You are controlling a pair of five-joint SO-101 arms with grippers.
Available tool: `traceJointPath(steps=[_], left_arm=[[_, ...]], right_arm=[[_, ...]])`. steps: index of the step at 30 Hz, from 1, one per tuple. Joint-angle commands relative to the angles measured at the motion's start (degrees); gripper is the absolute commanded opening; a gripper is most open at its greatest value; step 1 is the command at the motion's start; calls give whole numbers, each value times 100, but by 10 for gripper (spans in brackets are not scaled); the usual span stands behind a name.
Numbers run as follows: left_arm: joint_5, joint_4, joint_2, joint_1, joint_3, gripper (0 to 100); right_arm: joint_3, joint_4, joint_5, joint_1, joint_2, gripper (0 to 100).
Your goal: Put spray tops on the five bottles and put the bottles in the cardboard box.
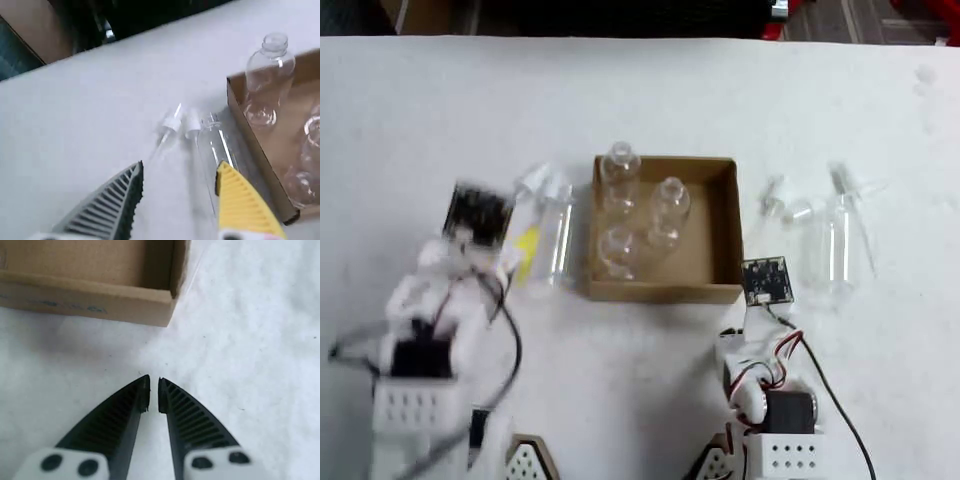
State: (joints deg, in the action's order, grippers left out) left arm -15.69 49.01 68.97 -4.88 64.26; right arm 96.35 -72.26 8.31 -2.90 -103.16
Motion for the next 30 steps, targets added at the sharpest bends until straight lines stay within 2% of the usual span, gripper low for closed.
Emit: traceJointPath(steps=[1, 5, 9, 15, 23, 30], left_arm=[[-53, 1143, -2782, 136, -2444, 215], [35, 2084, -4549, 127, -3886, 217], [431, 2435, -5613, 136, -4659, 221], [923, 2400, -6325, 233, -4835, 320], [1574, 1864, -7064, 444, -4800, 324], [1837, 1538, -7670, 479, -4800, 324]], right_arm=[[53, -31, 44, 4, -4, 15], [53, -31, 44, 4, -4, 15], [53, -31, 44, 4, -4, 15], [53, -31, 44, 4, -4, 15], [53, -31, 44, 4, -4, 15], [53, -31, 44, 4, -4, 15]])
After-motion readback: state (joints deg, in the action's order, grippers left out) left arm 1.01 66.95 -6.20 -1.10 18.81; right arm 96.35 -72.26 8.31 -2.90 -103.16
